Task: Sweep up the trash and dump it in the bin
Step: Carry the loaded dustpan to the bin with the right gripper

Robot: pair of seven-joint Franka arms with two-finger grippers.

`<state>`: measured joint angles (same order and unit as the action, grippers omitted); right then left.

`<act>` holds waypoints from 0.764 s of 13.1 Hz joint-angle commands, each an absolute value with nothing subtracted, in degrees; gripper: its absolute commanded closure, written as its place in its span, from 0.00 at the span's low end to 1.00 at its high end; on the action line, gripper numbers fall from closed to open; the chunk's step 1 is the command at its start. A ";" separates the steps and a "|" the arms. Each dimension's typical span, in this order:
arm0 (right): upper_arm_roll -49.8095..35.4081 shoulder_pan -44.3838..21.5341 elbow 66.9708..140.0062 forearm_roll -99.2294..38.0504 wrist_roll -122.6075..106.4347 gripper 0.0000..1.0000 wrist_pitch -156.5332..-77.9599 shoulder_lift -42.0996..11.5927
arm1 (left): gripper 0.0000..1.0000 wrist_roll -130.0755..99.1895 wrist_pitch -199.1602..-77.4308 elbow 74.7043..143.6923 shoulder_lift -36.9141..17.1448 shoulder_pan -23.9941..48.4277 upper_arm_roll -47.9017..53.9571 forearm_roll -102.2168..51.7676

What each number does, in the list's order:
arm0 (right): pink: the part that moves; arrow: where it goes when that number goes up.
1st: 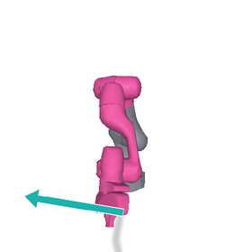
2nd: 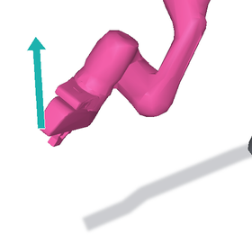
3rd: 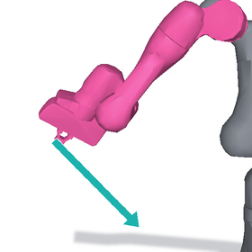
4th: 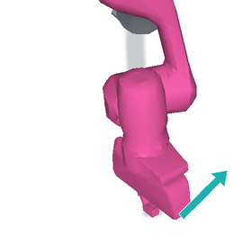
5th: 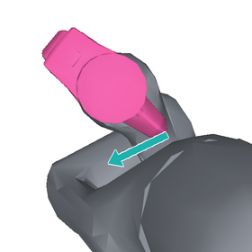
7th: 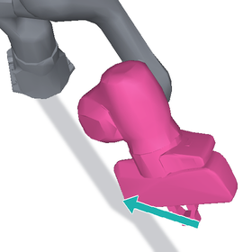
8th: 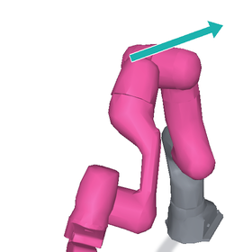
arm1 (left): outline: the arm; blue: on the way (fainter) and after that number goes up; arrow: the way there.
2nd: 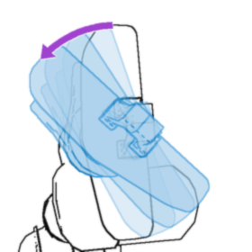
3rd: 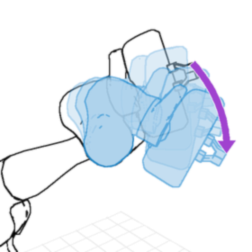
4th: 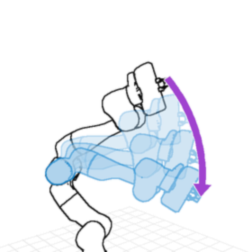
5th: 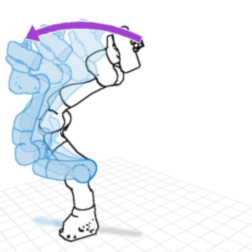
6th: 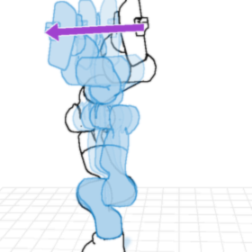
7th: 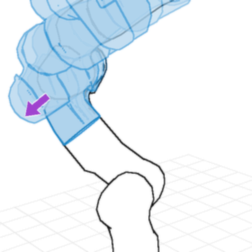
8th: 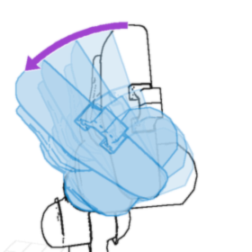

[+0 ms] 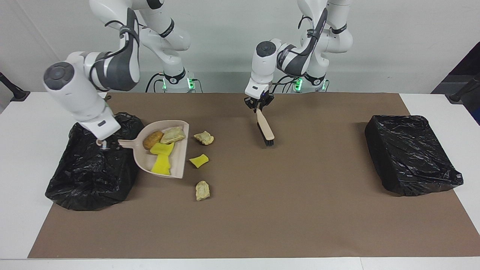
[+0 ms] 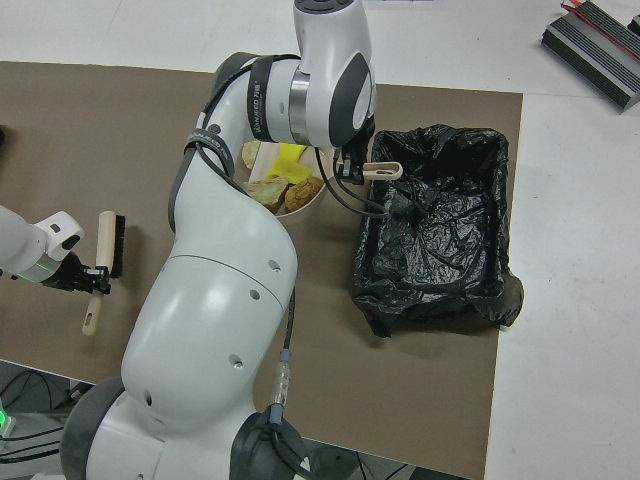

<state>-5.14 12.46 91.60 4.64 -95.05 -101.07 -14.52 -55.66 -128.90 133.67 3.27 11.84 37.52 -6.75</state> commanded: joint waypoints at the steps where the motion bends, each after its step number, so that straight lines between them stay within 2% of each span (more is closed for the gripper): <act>1: -5.80 16.60 88.52 7.73 -99.30 1.00 -100.72 -14.15 | 1.00 -51.88 -131.13 135.70 4.04 12.92 37.09 -7.03; 5: -5.89 23.62 87.10 14.22 -105.10 1.00 -100.99 -13.89 | 1.00 -50.98 -132.01 136.31 3.96 12.92 37.09 -6.94; 6: -5.80 25.38 87.10 15.37 -107.21 1.00 -102.20 -13.80 | 0.84 -50.89 -132.79 136.58 3.87 12.83 37.09 -7.03; 7: -5.63 26.36 87.19 17.47 -108.71 1.00 -104.22 -13.71 | 0.47 -50.89 -133.32 136.76 3.87 12.75 37.00 -7.03; 8: -5.71 27.50 87.36 21.14 -108.55 1.00 -105.63 -13.01 | 0.24 -50.19 -133.42 136.58 3.69 12.57 37.00 -6.94; 10: -5.71 28.12 87.71 28.09 -108.28 1.00 -107.05 -12.75 | 0.00 -48.53 -133.59 135.97 3.08 12.13 36.83 -6.94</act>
<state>-4.88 27.66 87.19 23.30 -107.58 -106.25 -13.93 -50.51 -132.16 135.47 3.09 12.01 37.39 -6.75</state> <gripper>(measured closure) 0.683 0.449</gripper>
